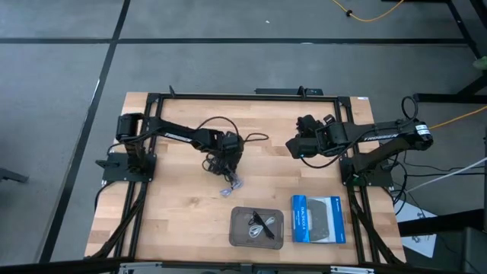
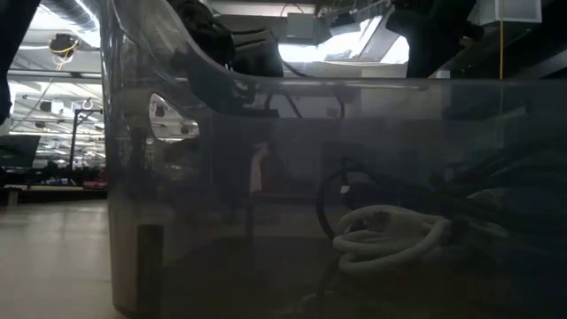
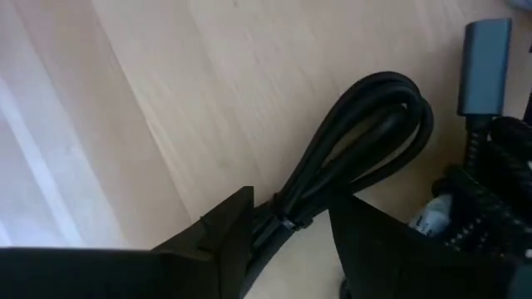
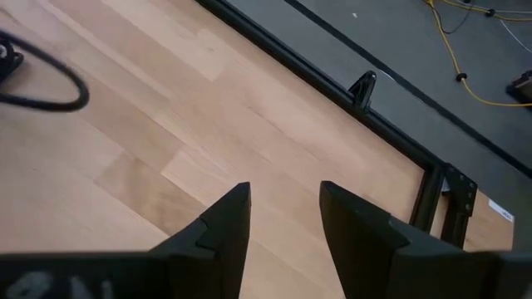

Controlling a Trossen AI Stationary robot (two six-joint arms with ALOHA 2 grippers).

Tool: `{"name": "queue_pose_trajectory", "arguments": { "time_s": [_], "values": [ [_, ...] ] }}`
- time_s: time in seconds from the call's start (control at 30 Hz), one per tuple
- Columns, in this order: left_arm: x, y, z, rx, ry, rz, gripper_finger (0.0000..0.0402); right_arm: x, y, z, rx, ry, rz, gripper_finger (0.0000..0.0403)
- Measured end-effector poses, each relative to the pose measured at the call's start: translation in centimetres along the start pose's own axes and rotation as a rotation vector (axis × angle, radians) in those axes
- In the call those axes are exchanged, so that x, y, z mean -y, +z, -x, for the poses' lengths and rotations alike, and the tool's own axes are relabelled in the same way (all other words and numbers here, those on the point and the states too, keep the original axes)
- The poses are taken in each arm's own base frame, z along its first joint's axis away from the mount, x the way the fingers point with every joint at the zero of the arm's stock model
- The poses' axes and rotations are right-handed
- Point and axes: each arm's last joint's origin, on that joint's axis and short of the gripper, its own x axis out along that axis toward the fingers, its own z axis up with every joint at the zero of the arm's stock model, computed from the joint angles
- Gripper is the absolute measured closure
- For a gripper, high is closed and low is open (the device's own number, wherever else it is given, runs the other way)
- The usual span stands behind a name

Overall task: Pick and place USB-C Cables
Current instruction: Put the right black charger cable into the black bin

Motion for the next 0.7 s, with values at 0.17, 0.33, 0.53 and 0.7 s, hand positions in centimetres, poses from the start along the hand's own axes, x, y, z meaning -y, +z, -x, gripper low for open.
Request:
{"name": "queue_pose_trajectory", "arguments": {
  "time_s": [0.17, 0.33, 0.53, 0.7],
  "values": [
    [-0.5, 0.4, -0.4, 0.029, 0.061, -0.071, 0.0248, 0.0, 0.0, 0.0, -0.001, -0.001, 0.001, 0.0253],
    [-0.6, 0.3, -0.6, 0.073, 0.003, -0.215, 0.0248, 0.0, 0.0, 0.0, -0.001, 0.000, 0.001, 0.0253],
    [0.1, 0.2, -0.6, -0.014, 0.048, -0.305, 0.0248, 0.0, -0.1, 0.0, -0.026, 0.017, 0.001, 0.0253],
    [0.3, 0.6, -0.5, -0.018, 0.101, -0.093, 0.0248, 0.0, -0.1, 0.0, -0.027, 0.018, 0.000, 0.0253]
  ]
}}
